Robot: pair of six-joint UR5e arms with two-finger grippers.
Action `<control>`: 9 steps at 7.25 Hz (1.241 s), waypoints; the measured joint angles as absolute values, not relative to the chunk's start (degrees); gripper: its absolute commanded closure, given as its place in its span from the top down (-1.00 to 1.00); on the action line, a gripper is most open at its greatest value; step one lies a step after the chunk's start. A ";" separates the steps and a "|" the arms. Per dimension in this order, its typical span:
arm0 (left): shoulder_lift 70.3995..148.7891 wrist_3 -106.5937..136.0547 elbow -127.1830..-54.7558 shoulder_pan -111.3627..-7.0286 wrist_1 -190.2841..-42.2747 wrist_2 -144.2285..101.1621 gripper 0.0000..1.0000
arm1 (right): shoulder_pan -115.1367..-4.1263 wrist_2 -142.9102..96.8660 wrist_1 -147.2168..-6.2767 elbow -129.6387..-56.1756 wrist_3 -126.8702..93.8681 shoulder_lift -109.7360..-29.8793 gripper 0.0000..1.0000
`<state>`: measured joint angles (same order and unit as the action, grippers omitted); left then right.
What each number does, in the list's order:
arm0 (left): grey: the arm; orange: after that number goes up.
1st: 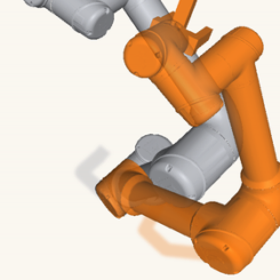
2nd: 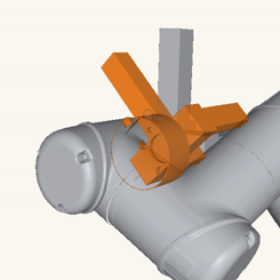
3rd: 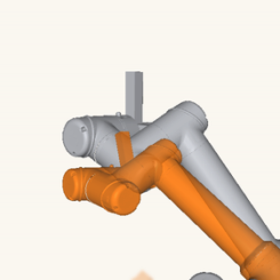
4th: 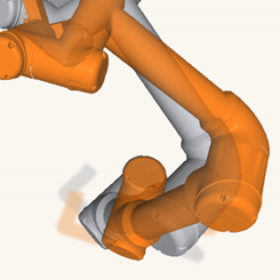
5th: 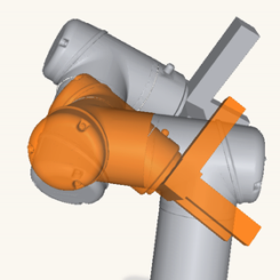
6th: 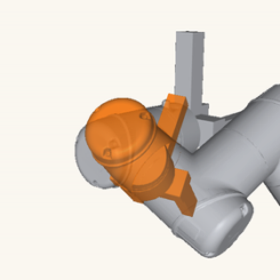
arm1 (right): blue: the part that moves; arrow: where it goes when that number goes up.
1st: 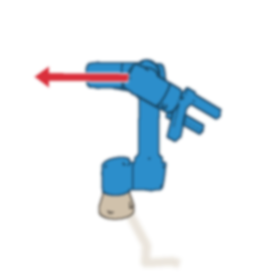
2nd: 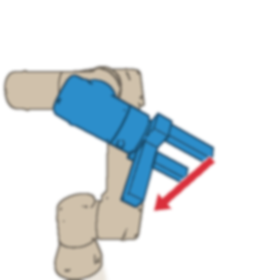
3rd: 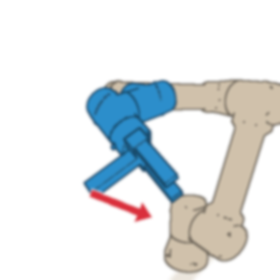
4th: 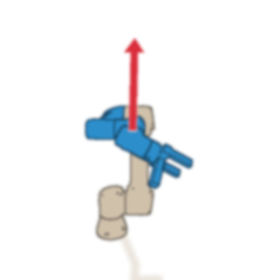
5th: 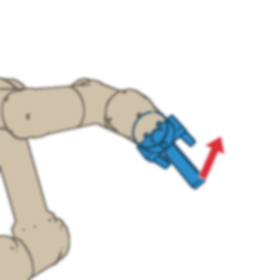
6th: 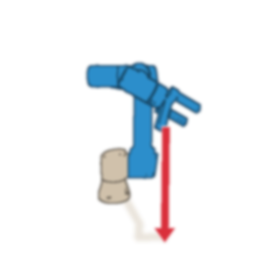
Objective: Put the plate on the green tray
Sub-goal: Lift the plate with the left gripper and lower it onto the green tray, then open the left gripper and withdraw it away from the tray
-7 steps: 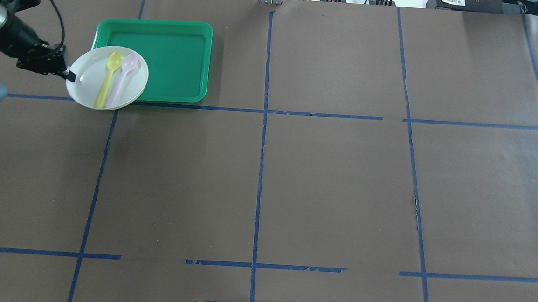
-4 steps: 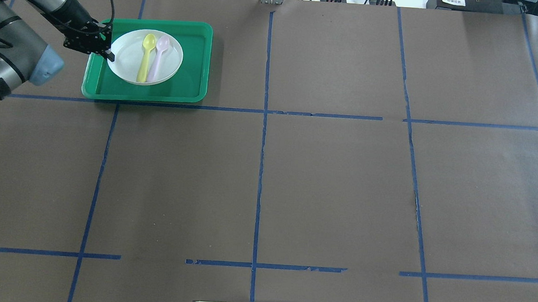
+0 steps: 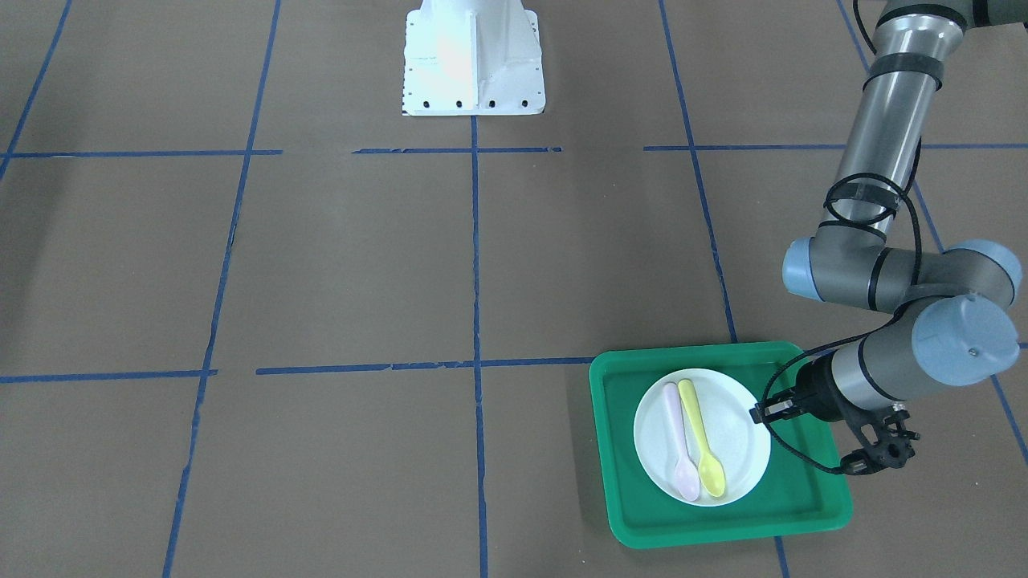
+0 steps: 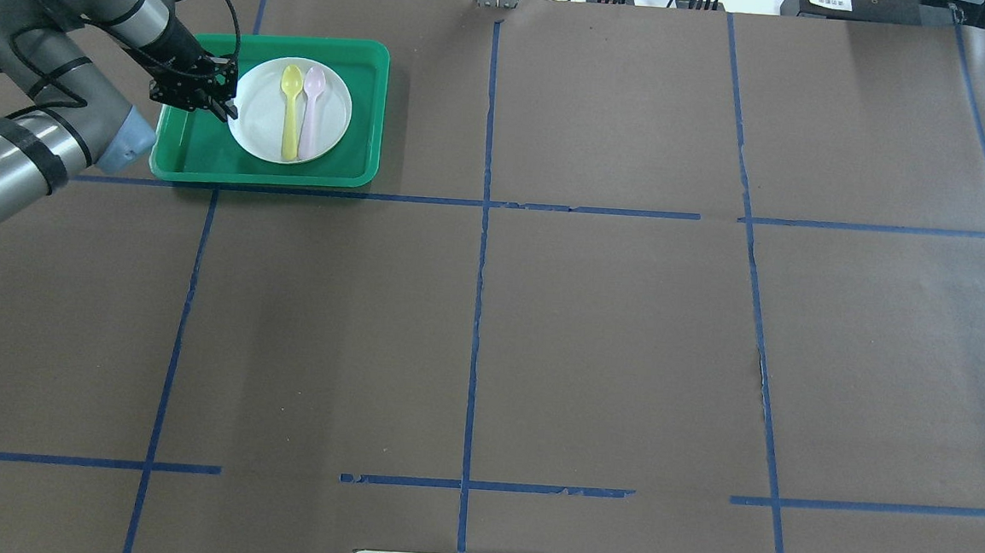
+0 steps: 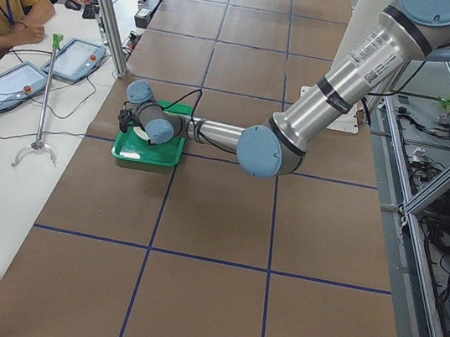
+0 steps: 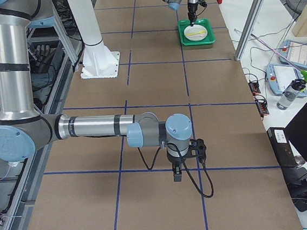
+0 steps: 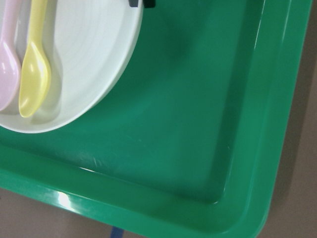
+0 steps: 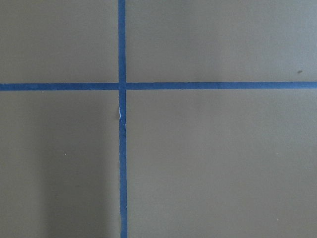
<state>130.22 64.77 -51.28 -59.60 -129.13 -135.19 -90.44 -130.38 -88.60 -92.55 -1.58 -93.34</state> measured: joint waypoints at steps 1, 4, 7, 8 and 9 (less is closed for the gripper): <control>129.94 65.15 -52.07 -59.69 -129.20 -135.09 1.00 | -90.44 -130.39 -88.60 -92.55 -1.58 -93.34 1.00; 121.50 62.97 -65.43 -61.89 -126.46 -135.89 1.00 | -90.44 -130.40 -88.59 -92.55 -1.58 -93.34 1.00; 109.32 43.24 -87.29 -67.33 -105.00 -136.71 1.00 | -90.44 -130.40 -88.59 -92.55 -1.58 -93.34 1.00; 104.70 34.09 -94.22 -70.40 -97.18 -136.09 1.00 | -90.44 -130.42 -88.60 -92.55 -1.58 -93.34 1.00; 100.22 25.58 -99.17 -73.49 -91.93 -134.34 1.00 | -90.44 -130.41 -88.61 -92.55 -1.58 -93.34 1.00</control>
